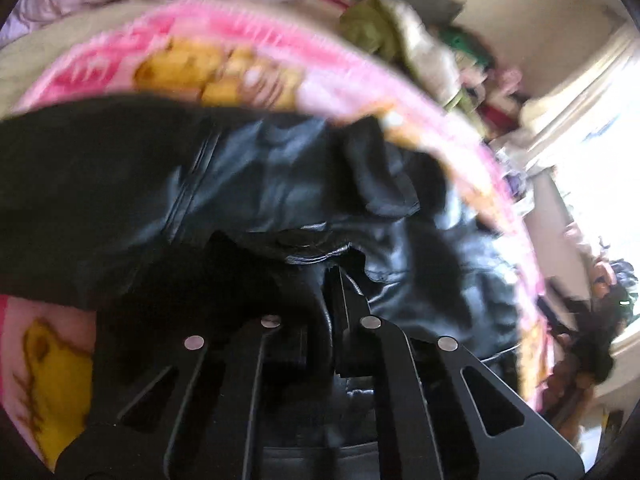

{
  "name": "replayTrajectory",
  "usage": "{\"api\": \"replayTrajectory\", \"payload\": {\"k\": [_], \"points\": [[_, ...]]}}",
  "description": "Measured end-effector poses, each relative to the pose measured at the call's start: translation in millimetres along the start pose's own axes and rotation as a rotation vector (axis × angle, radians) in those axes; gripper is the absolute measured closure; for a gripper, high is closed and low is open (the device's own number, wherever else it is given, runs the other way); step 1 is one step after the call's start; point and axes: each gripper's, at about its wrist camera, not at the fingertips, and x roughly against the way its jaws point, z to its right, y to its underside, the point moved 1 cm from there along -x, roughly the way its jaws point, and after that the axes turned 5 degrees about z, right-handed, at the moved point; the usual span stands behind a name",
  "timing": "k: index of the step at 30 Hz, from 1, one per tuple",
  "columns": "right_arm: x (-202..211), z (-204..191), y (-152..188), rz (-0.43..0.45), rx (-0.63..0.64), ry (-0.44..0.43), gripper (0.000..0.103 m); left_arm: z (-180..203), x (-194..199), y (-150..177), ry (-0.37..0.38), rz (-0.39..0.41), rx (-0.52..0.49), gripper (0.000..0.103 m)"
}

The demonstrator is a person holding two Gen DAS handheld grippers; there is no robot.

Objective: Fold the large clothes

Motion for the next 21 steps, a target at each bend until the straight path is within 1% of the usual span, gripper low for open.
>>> {"api": "replayTrajectory", "payload": {"k": [1, 3, 5, 6, 7, 8, 9, 11, 12, 15, 20, 21], "points": [[-2, 1, -4, 0.006, 0.007, 0.007, 0.054, 7, 9, -3, 0.006, 0.031, -0.03, 0.101], [-1, 0, -8, 0.02, 0.023, 0.004, 0.062, 23, 36, -5, -0.007, 0.117, -0.125, 0.101], [-11, -8, -12, 0.015, 0.054, -0.002, 0.065, 27, 46, -5, -0.018, 0.148, -0.159, 0.101], [-20, -14, -13, 0.001, 0.071, -0.004, 0.066, 23, 45, -5, -0.037, 0.15, -0.17, 0.101], [-27, -17, -14, -0.015, 0.079, -0.007, 0.067, 22, 42, -4, -0.048, 0.145, -0.174, 0.101], [-42, -21, -12, -0.056, 0.092, -0.015, 0.07, 17, 36, -3, -0.058, 0.133, -0.177, 0.101], [-50, -22, -11, -0.076, 0.102, -0.005, 0.071, 15, 31, -3, -0.065, 0.12, -0.179, 0.101], [-69, -22, -5, -0.112, 0.138, 0.06, 0.073, 9, 20, 1, -0.085, 0.087, -0.189, 0.101], [-75, -19, -3, -0.113, 0.156, 0.095, 0.073, 9, 18, 1, -0.088, 0.079, -0.193, 0.1], [-88, -10, 6, -0.13, 0.175, 0.147, 0.073, 7, 4, 6, -0.114, 0.052, -0.217, 0.097], [-92, 7, 5, -0.127, 0.112, 0.124, 0.074, -3, -20, 15, -0.191, 0.005, -0.261, 0.089], [-90, 6, 4, -0.127, 0.108, 0.12, 0.074, -4, -20, 16, -0.199, 0.003, -0.272, 0.085]]}}
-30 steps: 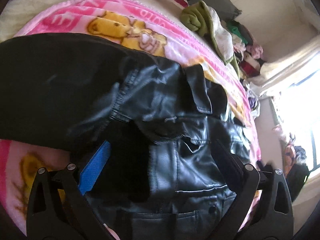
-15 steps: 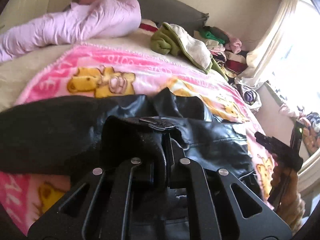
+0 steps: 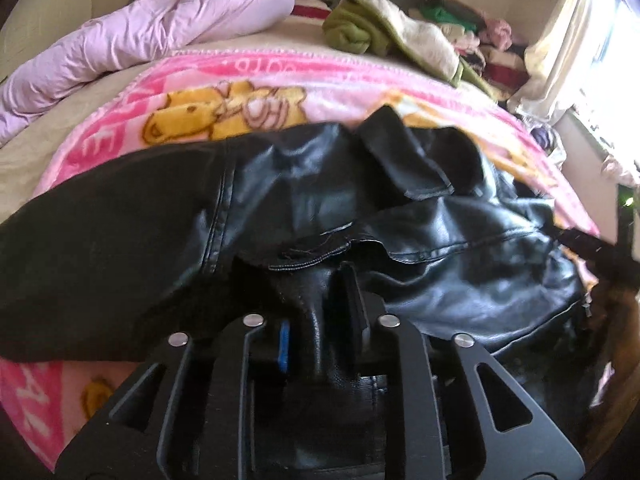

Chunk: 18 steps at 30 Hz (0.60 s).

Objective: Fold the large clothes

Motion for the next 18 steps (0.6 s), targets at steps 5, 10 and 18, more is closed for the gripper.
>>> {"api": "replayTrajectory", "payload": {"k": [5, 10, 18], "points": [[52, -9, 7, 0.063, 0.004, -0.084, 0.06, 2, 26, -9, 0.017, 0.048, -0.006, 0.071], [92, -17, 25, 0.082, 0.053, -0.115, 0.053, 4, 65, -18, -0.059, 0.187, -0.003, 0.04], [94, -30, 55, 0.008, 0.113, -0.121, 0.04, 40, 38, 7, 0.064, 0.006, -0.06, 0.039]]}}
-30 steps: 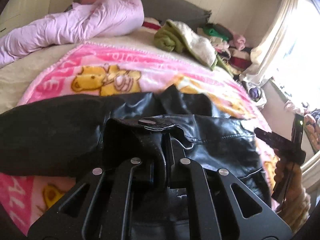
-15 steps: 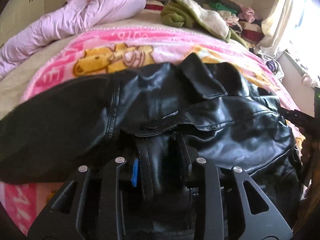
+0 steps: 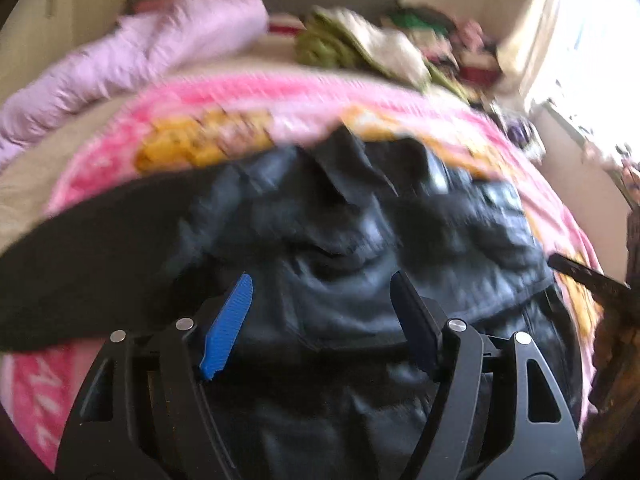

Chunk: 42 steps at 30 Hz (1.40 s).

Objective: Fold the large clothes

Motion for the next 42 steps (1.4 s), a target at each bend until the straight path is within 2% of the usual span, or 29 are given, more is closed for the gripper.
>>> {"api": "replayTrajectory", "payload": {"k": [4, 9, 15, 17, 20, 21, 22, 25, 30, 42], "points": [[-13, 3, 15, -0.052, -0.004, 0.044, 0.038, 10, -19, 16, -0.06, -0.08, -0.044, 0.031], [-24, 1, 21, -0.077, 0.018, 0.077, 0.037, 9, -39, 35, -0.084, -0.123, -0.088, 0.027], [-10, -11, 16, -0.034, 0.043, 0.069, 0.03, 6, -11, 27, -0.056, -0.049, -0.06, 0.026], [-1, -20, 12, -0.012, 0.052, 0.039, 0.027, 1, 2, 23, -0.041, -0.011, -0.038, 0.019], [11, -38, 7, 0.021, 0.081, 0.011, 0.016, -10, 20, 20, -0.05, 0.034, 0.001, 0.018], [13, -43, 6, 0.03, 0.088, 0.004, 0.016, -13, 24, 19, -0.051, 0.044, 0.013, 0.017], [16, -49, 4, 0.037, 0.093, -0.003, 0.016, -19, 30, 19, -0.068, 0.062, 0.03, 0.009], [19, -70, -1, 0.053, 0.109, -0.032, 0.012, -36, 43, 15, -0.127, 0.103, 0.07, 0.009], [21, -100, -6, 0.076, 0.13, -0.058, 0.012, -72, 59, 13, -0.179, 0.142, 0.192, 0.009], [14, -185, -23, 0.1, 0.223, -0.135, 0.009, -132, 77, 18, -0.318, 0.174, 0.319, 0.009]]}}
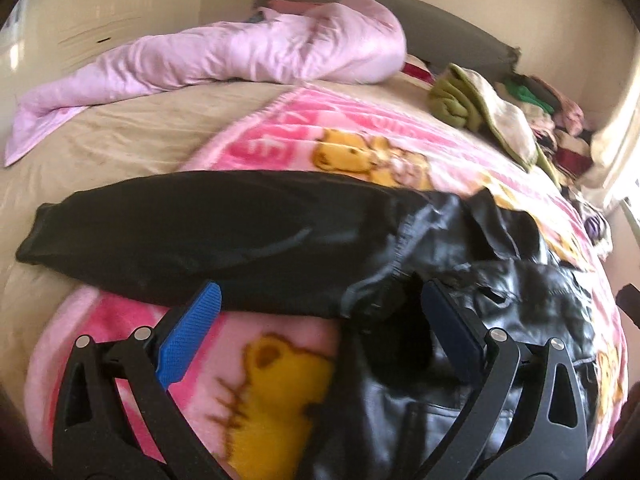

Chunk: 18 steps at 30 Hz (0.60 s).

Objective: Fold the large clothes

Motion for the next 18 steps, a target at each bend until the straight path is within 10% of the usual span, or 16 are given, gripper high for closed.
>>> {"api": "replayTrajectory", "payload": {"k": [18], "points": [[-59, -97, -9, -0.03, 0.096, -0.11, 0.007, -102, -7, -9, -0.176, 0.007, 0.196, 0.009]]}}
